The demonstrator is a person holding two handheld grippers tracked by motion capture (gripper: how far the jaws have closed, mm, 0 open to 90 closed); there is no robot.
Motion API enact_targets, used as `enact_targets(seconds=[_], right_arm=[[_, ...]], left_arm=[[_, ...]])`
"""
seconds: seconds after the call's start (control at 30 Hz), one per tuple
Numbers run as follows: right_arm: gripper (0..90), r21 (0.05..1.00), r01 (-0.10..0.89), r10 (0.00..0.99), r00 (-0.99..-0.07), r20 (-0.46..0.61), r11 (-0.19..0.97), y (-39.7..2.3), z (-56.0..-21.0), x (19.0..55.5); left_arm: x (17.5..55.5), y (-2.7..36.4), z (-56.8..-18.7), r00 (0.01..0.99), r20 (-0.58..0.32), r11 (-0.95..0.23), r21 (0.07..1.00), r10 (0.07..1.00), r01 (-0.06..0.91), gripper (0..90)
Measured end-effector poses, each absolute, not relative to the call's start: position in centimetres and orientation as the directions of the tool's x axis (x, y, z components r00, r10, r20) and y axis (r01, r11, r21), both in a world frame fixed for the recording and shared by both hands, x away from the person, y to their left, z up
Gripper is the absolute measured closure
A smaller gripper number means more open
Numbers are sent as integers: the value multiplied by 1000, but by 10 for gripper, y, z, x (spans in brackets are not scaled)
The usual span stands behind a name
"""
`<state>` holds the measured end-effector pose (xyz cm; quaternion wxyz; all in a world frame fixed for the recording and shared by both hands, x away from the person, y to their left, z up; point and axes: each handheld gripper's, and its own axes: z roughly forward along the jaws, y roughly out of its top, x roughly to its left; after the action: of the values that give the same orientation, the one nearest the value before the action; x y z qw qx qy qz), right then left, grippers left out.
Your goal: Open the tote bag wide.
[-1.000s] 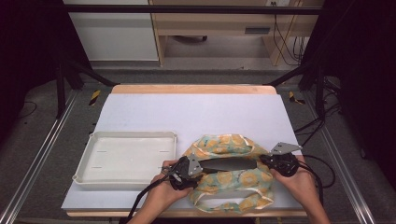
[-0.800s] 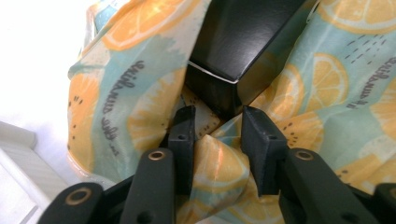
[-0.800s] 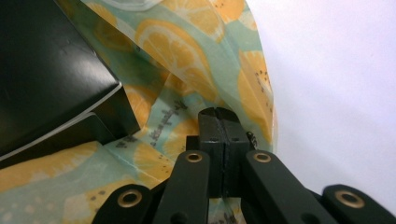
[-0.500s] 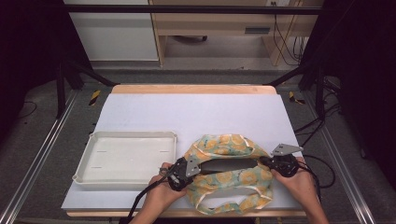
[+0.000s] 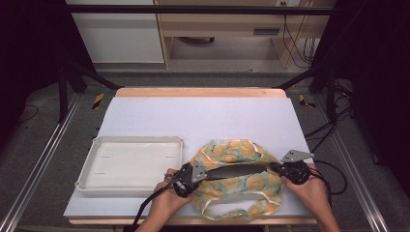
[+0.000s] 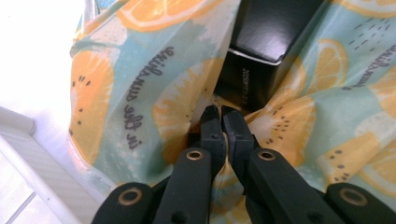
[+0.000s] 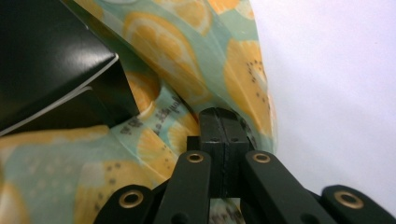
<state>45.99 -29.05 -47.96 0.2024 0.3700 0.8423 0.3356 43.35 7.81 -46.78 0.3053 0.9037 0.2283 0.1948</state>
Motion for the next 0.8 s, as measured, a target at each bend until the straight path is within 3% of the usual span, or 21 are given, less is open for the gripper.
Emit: enact_targets(seconds=[0.33, 0.57, 0.8], right_arm=[[900, 725, 488, 769, -633, -89, 486, -294, -473, 451], [900, 761, 442, 765, -634, -108, 474, -291, -447, 437], [873, 789, 381, 747, -650, -142, 482, -279, -417, 418]], left_arm=[[436, 73, -465, 820, 228, -731, 615, 525, 297, 884], [440, 76, -458, 827, 199, -708, 641, 525, 296, 877], [426, 89, -431, 829, 167, -628, 734, 533, 256, 693]])
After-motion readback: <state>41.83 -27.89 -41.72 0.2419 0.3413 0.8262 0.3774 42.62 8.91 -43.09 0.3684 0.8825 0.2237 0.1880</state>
